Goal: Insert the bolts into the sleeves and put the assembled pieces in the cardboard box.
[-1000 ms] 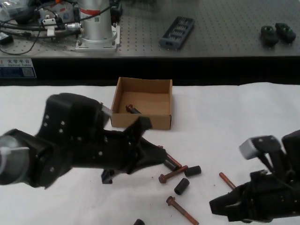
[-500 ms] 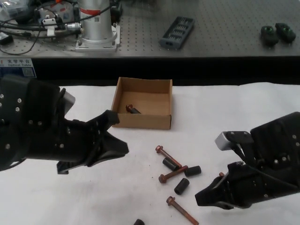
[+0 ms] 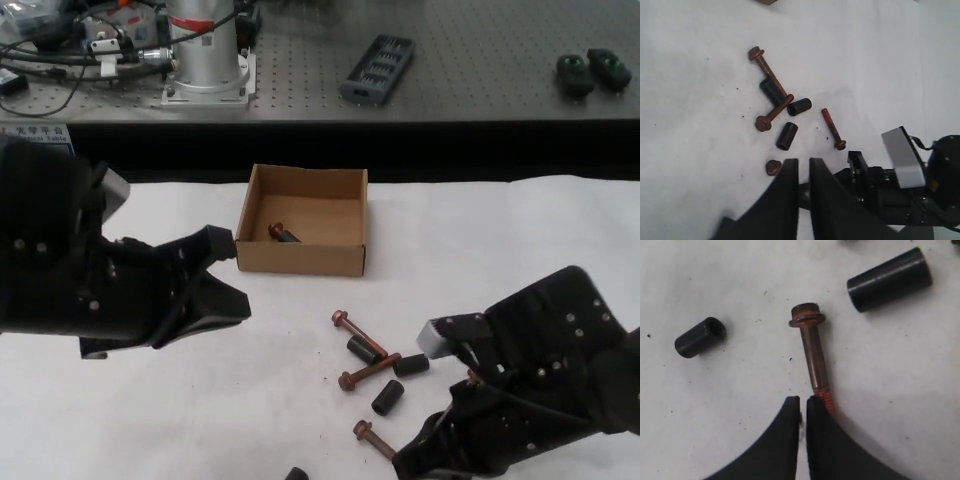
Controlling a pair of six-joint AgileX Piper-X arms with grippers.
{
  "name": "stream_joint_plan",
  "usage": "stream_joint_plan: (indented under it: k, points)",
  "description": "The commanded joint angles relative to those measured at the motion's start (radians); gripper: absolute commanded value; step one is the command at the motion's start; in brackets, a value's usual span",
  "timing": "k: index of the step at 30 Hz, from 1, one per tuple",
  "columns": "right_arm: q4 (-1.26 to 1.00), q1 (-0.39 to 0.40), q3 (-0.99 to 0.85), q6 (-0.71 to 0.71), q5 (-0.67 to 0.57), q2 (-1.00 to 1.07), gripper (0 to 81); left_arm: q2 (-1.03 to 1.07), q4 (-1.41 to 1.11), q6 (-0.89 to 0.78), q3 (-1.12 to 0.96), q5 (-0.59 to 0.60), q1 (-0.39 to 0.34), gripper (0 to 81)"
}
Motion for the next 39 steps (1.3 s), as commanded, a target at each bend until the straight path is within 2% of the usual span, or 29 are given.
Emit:
stream_joint_plan:
  k: [1,8,12,19,39]
  points:
    - [-0.009,0.006,-0.010,-0.002,0.003,0.004,6.1,-0.051,0.018,0.034,-0.010,-0.015,0.003,6.5]
    - [-0.012,0.052,-0.029,0.037,-0.028,0.003,6.1,-0.104,0.069,0.074,-0.010,-0.016,0.003,6.5]
    - [0.014,0.050,-0.050,0.025,-0.021,0.001,6.1,-0.111,0.110,0.110,-0.010,-0.019,0.003,6.5]
    - [0.063,0.048,-0.066,-0.076,0.106,0.014,6.1,-0.111,0.193,0.157,-0.010,-0.034,0.003,6.5]
    - [0.129,0.048,-0.124,-0.076,0.061,-0.015,6.1,-0.111,0.197,0.189,-0.010,-0.055,0.003,6.5]
